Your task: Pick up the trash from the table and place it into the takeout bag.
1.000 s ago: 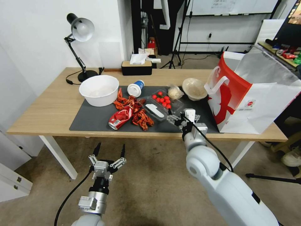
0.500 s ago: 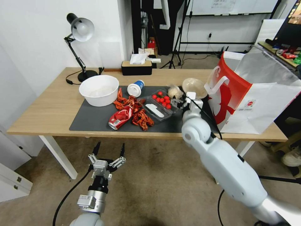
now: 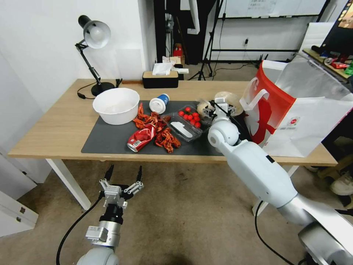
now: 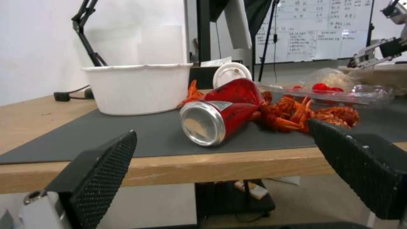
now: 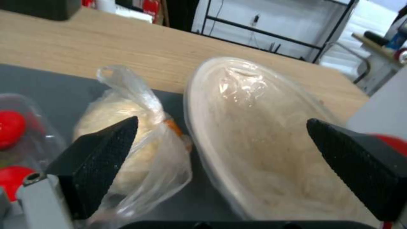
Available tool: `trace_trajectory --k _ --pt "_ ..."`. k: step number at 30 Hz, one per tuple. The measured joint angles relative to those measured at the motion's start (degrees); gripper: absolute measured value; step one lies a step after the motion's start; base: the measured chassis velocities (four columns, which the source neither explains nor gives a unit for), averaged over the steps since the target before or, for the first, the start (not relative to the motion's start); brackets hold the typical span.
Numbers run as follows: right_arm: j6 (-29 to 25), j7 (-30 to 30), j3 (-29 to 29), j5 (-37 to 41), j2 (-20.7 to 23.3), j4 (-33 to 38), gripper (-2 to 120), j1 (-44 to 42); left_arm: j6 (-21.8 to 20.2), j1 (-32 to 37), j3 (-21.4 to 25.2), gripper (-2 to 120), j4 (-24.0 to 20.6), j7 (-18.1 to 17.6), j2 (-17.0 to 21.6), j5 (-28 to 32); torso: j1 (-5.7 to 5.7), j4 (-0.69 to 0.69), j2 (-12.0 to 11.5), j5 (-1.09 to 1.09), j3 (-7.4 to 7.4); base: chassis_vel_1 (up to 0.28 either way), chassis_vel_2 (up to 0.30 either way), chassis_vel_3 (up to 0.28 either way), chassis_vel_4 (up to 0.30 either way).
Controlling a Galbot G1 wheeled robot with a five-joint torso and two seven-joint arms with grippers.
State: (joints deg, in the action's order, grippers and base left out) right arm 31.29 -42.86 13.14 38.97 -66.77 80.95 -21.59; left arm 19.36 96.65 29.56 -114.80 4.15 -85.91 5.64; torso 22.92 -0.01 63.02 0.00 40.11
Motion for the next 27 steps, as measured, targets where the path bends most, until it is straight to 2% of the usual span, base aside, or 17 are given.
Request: trace_trajectory --k 12,27 --pt "3.7 1.5 5.0 -1.6 1.3 -4.6 100 5.9 -0.1 -0.4 0.1 100 0.1 -0.1 0.1 0.3 -0.01 0.01 0.0 0.01 0.00 0.000 0.000 0.000 0.000" --pt "5.9 3.6 7.4 -1.1 4.1 -3.1 100 6.6 -0.3 -0.7 0.1 100 0.5 -0.1 0.1 0.3 -0.01 0.00 0.0 0.01 0.00 0.000 0.000 0.000 0.000"
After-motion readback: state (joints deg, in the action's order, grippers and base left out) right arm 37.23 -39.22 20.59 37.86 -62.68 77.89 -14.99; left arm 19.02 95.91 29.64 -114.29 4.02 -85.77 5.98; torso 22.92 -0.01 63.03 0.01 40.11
